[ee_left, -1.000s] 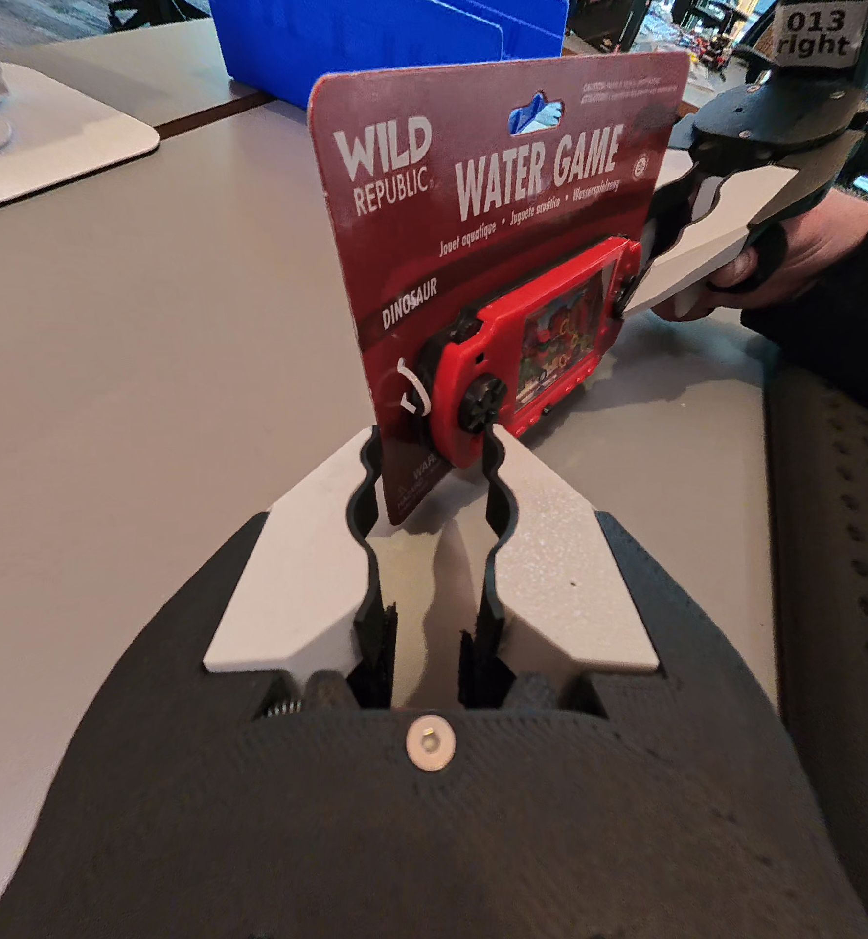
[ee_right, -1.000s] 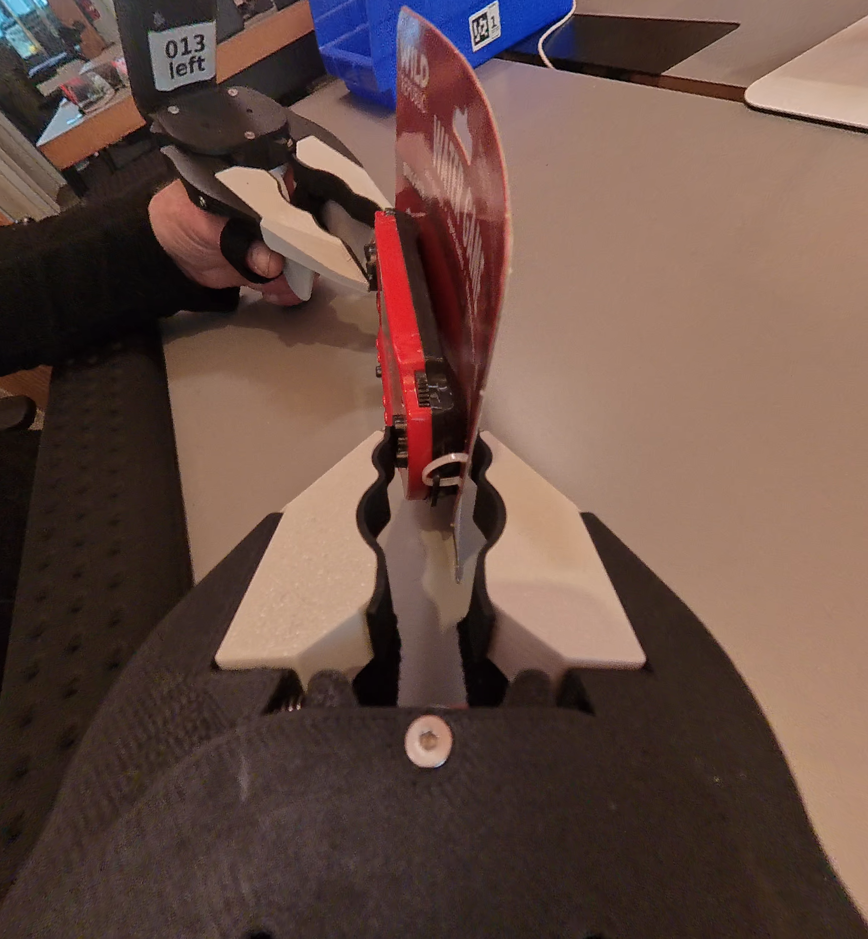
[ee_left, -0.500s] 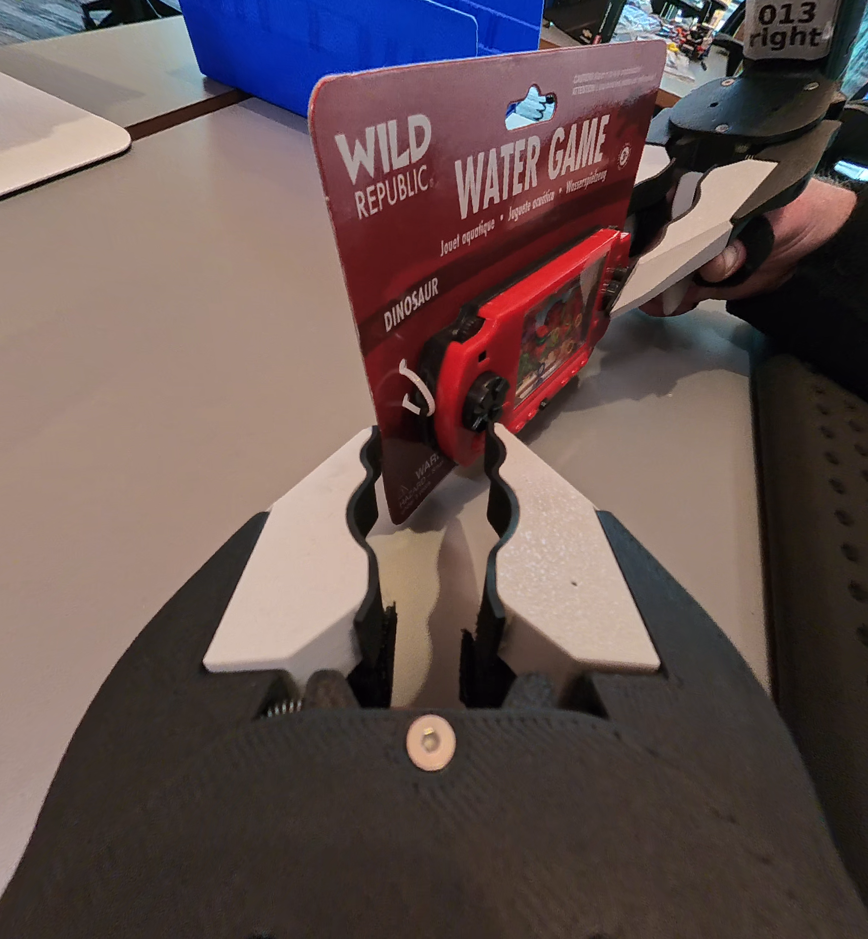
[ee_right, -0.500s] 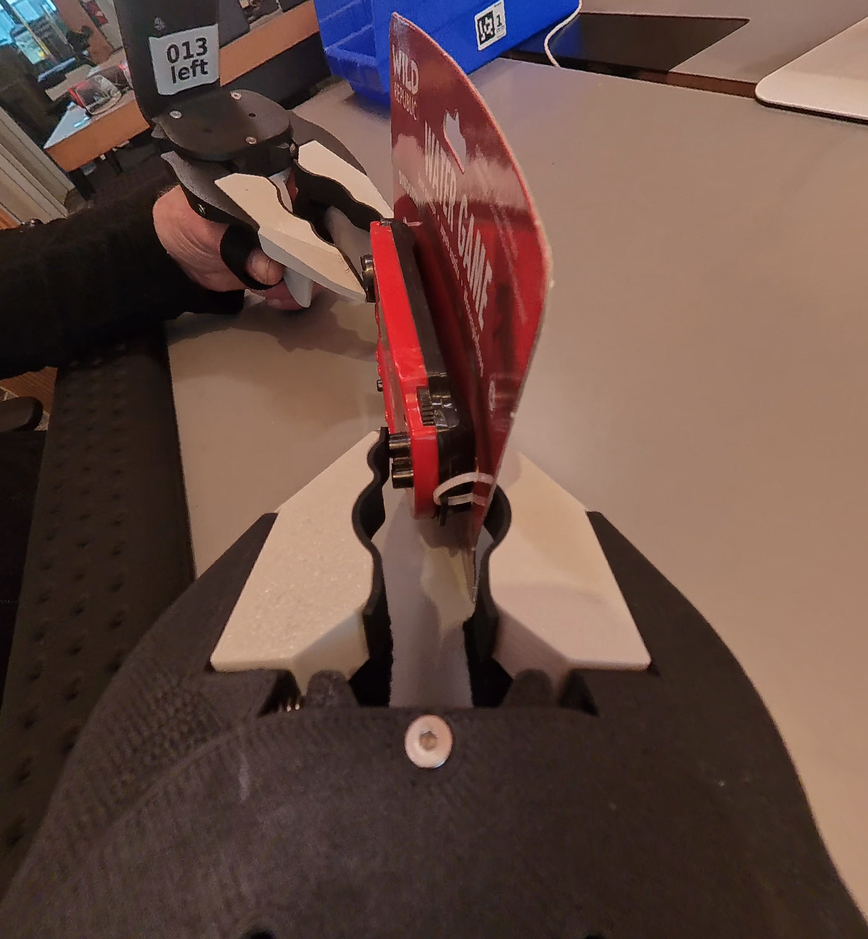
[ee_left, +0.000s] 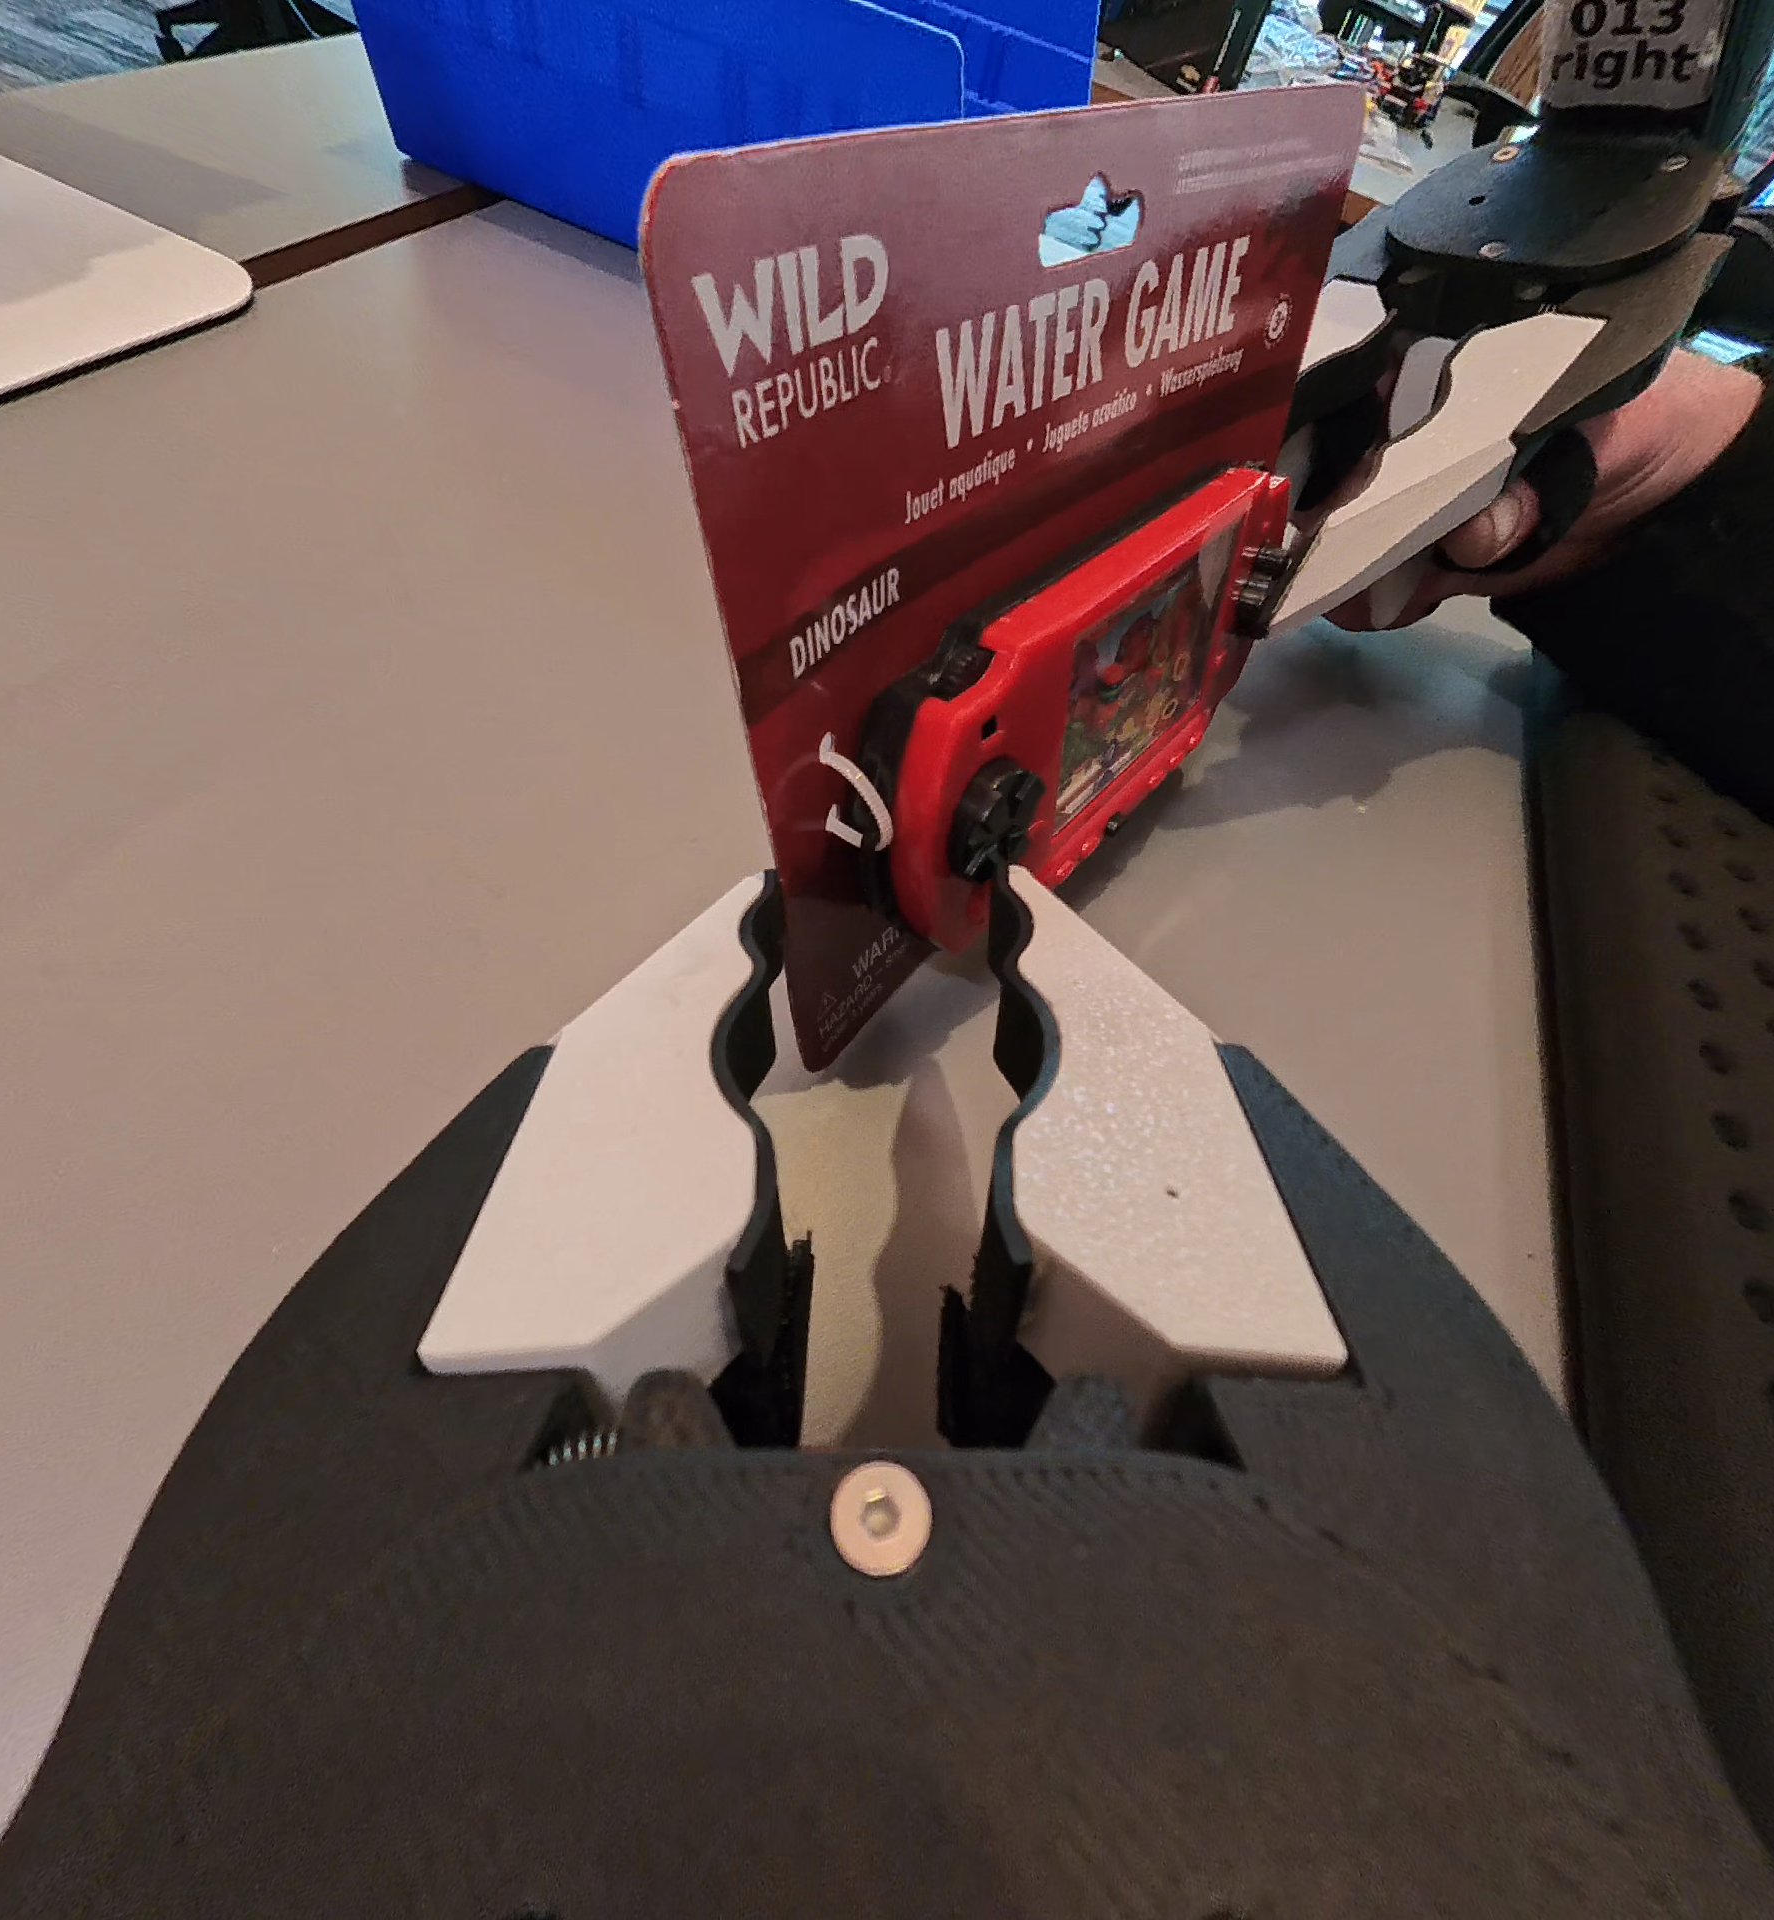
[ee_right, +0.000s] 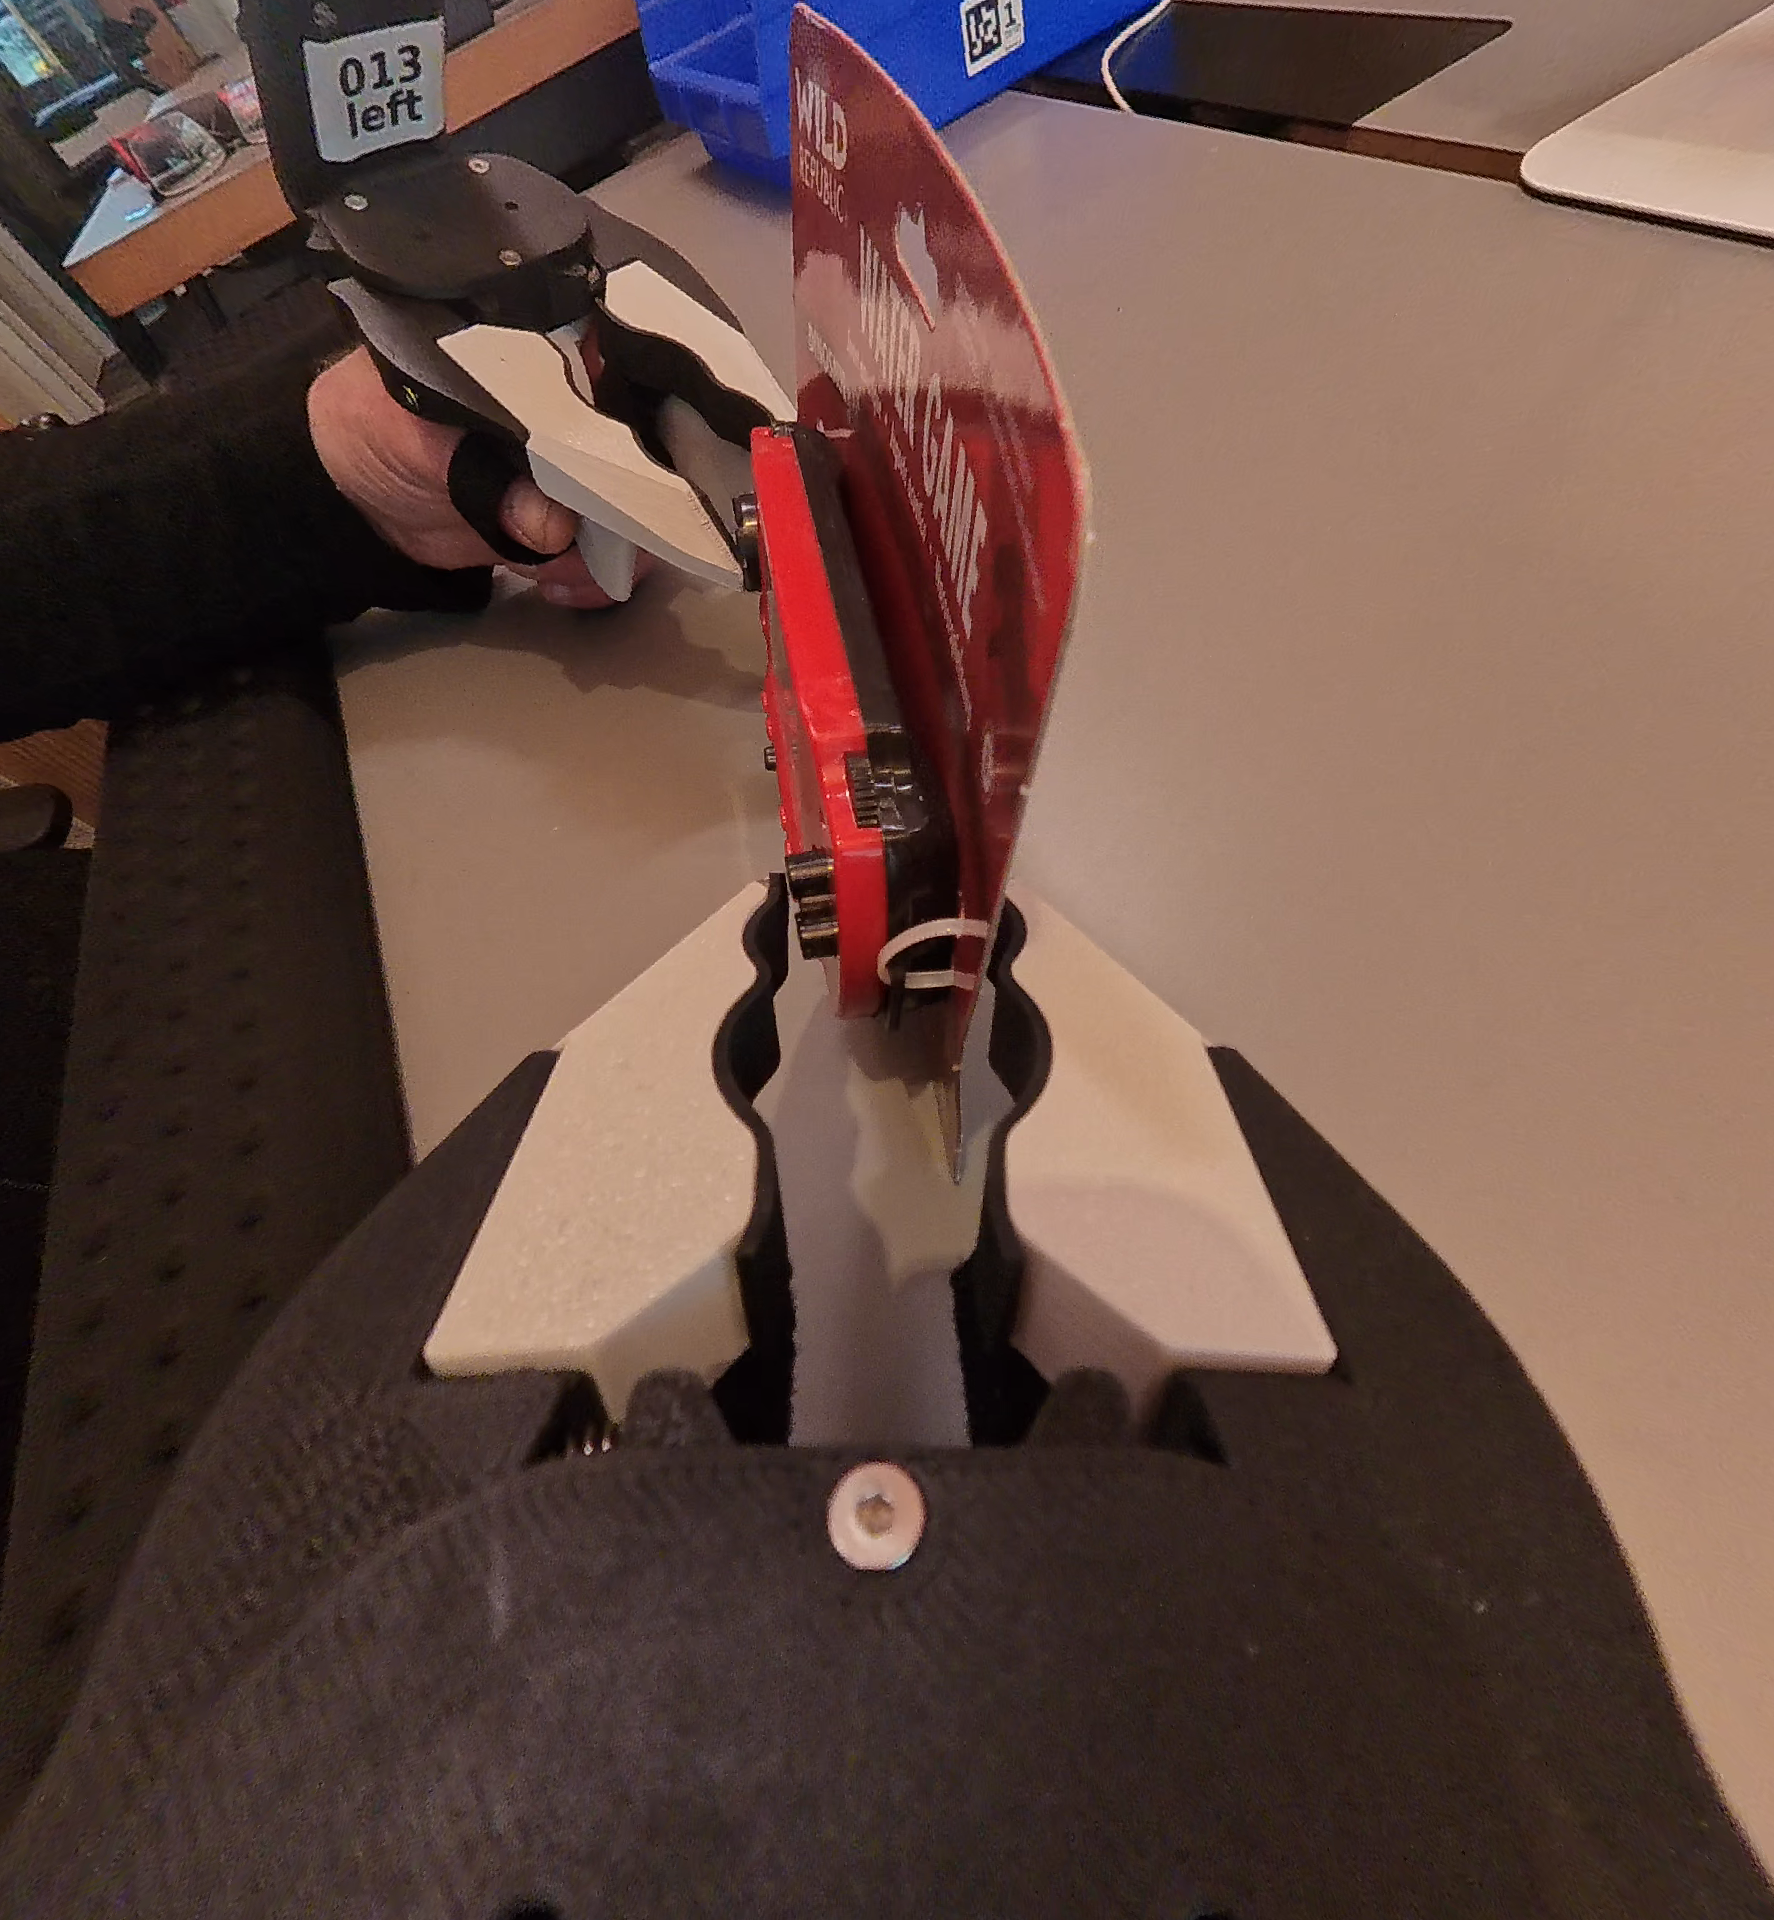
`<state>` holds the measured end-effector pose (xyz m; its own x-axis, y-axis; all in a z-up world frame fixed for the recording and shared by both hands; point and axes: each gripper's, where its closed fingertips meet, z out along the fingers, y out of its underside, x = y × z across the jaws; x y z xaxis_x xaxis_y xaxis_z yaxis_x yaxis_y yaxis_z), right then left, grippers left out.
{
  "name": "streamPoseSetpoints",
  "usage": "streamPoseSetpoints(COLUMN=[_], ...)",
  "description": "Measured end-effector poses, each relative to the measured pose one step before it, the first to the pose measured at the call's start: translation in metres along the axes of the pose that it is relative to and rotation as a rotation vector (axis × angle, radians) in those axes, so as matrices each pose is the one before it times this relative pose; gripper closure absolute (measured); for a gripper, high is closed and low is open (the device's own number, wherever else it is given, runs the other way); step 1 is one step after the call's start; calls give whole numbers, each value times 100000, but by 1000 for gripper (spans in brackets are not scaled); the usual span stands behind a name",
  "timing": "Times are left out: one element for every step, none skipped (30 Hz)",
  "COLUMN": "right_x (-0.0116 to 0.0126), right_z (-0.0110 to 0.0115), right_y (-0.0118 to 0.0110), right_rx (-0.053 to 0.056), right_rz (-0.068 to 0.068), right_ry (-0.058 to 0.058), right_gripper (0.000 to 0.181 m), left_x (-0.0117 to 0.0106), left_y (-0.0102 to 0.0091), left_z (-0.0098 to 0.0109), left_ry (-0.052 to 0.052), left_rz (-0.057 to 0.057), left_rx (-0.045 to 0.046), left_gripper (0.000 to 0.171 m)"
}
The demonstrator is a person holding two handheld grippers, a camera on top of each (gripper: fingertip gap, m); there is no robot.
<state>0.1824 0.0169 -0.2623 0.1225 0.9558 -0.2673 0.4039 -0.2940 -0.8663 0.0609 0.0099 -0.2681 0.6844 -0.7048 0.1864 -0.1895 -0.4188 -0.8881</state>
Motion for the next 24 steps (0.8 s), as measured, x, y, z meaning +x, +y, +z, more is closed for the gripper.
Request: streamPoseSetpoints(right_x=[-95, -84, -168, -154, -113, 3, 151, 240, 156, 80, 75, 138, 90, 19, 8, 7, 27, 19, -21, 2, -17, -90, -59, 70], right_z=[-44, -66, -71, -97, -115, -160, -145, -80, 4, 69, 114, 129, 122, 76, 27, 2, 4, 21, -6, -1, 24, 8, -3, -6], right_y=[38, 60, 95, 30, 19, 68, 64, 40, 19, -60, 4, 126, 233, 134, 15, 7, -7, 9, 10, -1, -21, 18, 38, -44], right_rx=[-114, -378, -672, -274, 66, -202, -16, 43, 60, 159, -398, -881, -1102, -483, -231, -192, 104, 137, -143, -126, 145, 33, -336, -39], right_rz=[157, -258, -873, -534, -196, -321, -534, -17, -93, -427, -602, -73, 398, 250, -173, -379, 18, 146, -204, -239, 282, 230, -431, -500], right_ry=[-498, -222, -294, -302, -277, 471, 1150, 1251, 570, 436, 796, 907, 147, -141, 159, 200, 38, -138, -157, 155, -123, -791, -249, 785], right_gripper=[144, 143, 140, 138, 132, 128, 127, 132, 139, 140, 139, 141, 144, 145, 145, 146, 147, 148, 148, 149, 150, 150, 151, 151], left_x=[14, 46, 106, 47, 28, -17, -65, -14, 26, 10, -16, 9, 23, 2, 3, 7, -16, -13, 3, 8, -30, -13, 27, 7], left_y=[-4, -26, 4, 18, 50, 14, 3, -4, -22, 28, 19, -22, -23, 8, 5, 11, -1, -15, -5, 0, -11, -17, -21, 11], left_z=[7, 15, 37, 38, 28, 20, -16, -9, -10, 6, 23, -7, -11, 3, 2, -1, 0, -5, 3, -4, 3, -16, -20, -1], left_ry=[-44, 213, 371, -128, -108, -79, -148, 142, 253, -26, -238, 28, 61, -173, -233, -11, -119, -148, -7, 20, -250, -80, 245, -73], left_rz=[114, -33, 6, 451, 214, -299, -406, -332, -28, 273, 115, -38, -71, 223, 209, -50, -9, 24, -52, 23, 50, -48, -67, 158], left_rx=[60, 200, -95, -146, -268, 45, 111, 71, 119, -116, -129, 136, 171, -9, -63, 14, 5, 71, 39, 31, 3, 113, 155, -45], left_gripper=[135, 135, 135, 135, 135, 135, 135, 136, 136, 136, 136, 136, 136, 136, 136, 136, 136, 136, 136, 136, 136, 136, 136, 135])
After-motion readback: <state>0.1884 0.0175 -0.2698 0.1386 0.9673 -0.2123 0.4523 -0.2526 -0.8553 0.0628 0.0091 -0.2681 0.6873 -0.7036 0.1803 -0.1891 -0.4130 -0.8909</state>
